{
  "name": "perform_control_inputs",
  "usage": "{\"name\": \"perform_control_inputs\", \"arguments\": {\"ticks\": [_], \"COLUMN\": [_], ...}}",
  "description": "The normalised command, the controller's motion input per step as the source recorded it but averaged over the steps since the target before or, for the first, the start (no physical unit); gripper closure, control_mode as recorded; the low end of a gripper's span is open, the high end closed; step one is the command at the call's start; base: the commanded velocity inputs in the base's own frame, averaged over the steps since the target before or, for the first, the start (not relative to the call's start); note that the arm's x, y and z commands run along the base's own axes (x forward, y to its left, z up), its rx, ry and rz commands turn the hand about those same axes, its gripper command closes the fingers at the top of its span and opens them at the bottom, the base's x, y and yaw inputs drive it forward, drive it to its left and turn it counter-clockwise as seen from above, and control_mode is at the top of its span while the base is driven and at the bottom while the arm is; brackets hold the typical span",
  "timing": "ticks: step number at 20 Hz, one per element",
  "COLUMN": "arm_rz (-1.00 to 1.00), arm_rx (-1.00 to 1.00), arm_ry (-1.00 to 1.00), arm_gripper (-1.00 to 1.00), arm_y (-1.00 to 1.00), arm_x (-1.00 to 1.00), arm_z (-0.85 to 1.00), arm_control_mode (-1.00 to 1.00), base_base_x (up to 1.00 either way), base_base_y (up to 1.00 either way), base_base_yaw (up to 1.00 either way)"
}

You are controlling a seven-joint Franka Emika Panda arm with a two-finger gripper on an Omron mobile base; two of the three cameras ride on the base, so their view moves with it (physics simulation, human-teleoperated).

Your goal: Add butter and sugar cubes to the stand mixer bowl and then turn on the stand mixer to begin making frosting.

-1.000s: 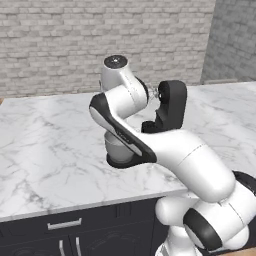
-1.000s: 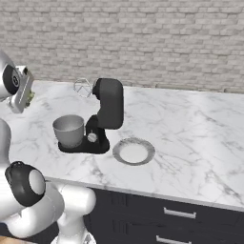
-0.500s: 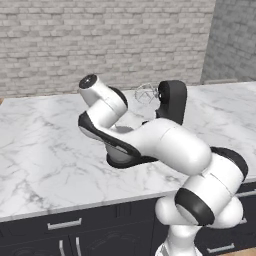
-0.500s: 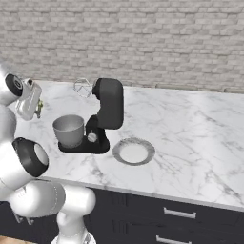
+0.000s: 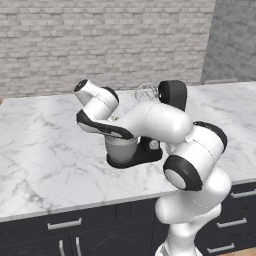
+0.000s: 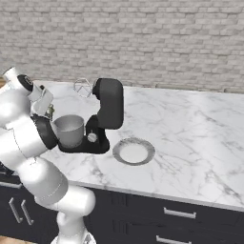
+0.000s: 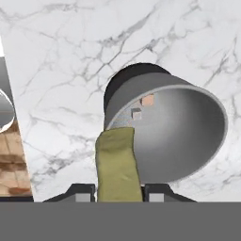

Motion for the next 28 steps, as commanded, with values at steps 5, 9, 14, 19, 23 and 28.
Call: {"name": "perform_control_inputs", "arguments": {"ticks": [5,9,14,19,23,28], "arm_rz": [-0.06,-0.05,-0.02,0.00,0.00,0.00], "arm_rx": [-0.13,-0.13,-0.09,-0.02,0.00,0.00], "arm_ry": [0.15,0.11,0.08,0.04,0.00,0.00], "arm_gripper": [1.00,1.00,1.00,1.00,1.00,1.00], "arm_y": [-0.24,-0.19,-0.12,-0.06,-0.03,0.00], "arm_x": [0.27,0.22,0.21,0.27,0.31,0.33], "arm_z": [-0.31,-0.44,-0.49,-0.42,-0.31,-0.29], "arm_control_mode": [-1.00,-1.00,-1.00,-1.00,-1.00,-1.00], "base_base_x": [0.00,0.00,0.00,0.00,0.00,0.00], "base_base_y": [0.00,0.00,0.00,0.00,0.00,0.00], "base_base_yaw": [0.00,0.00,0.00,0.00,0.00,0.00]}}
